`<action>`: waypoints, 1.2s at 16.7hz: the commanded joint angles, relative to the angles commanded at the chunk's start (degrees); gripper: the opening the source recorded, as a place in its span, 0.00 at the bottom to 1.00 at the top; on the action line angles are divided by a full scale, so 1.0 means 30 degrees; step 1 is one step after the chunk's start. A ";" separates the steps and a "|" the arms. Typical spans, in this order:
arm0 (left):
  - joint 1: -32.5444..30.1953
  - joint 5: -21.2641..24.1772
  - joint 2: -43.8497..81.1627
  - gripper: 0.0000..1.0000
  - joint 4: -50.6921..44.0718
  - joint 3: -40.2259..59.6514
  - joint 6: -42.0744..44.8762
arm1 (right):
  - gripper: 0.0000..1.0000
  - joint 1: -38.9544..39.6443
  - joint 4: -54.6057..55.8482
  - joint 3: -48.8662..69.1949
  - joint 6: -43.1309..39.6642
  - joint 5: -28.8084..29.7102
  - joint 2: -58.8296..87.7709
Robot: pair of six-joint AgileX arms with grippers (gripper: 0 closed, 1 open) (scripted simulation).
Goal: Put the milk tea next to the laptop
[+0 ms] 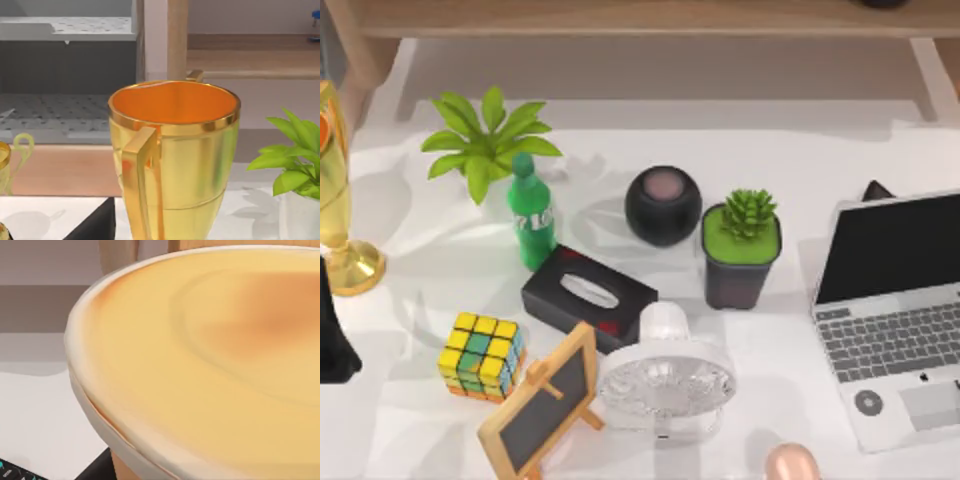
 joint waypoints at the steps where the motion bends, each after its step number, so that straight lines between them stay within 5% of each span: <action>1: 0.0000 0.0000 0.0000 1.00 0.0000 0.0000 0.0000 | 0.00 -0.0075 -0.0010 0.0044 0.0057 0.0007 0.0096; 9: 0.0000 0.0000 0.0000 1.00 0.0000 0.0000 0.0000 | 0.00 -0.1195 -0.0488 0.0526 -0.0114 -0.0534 -0.2788; 20: 0.0000 0.0000 0.0000 1.00 0.0000 0.0000 0.0000 | 0.00 -0.3370 -0.6345 -0.2196 -0.0590 -0.2953 -1.0804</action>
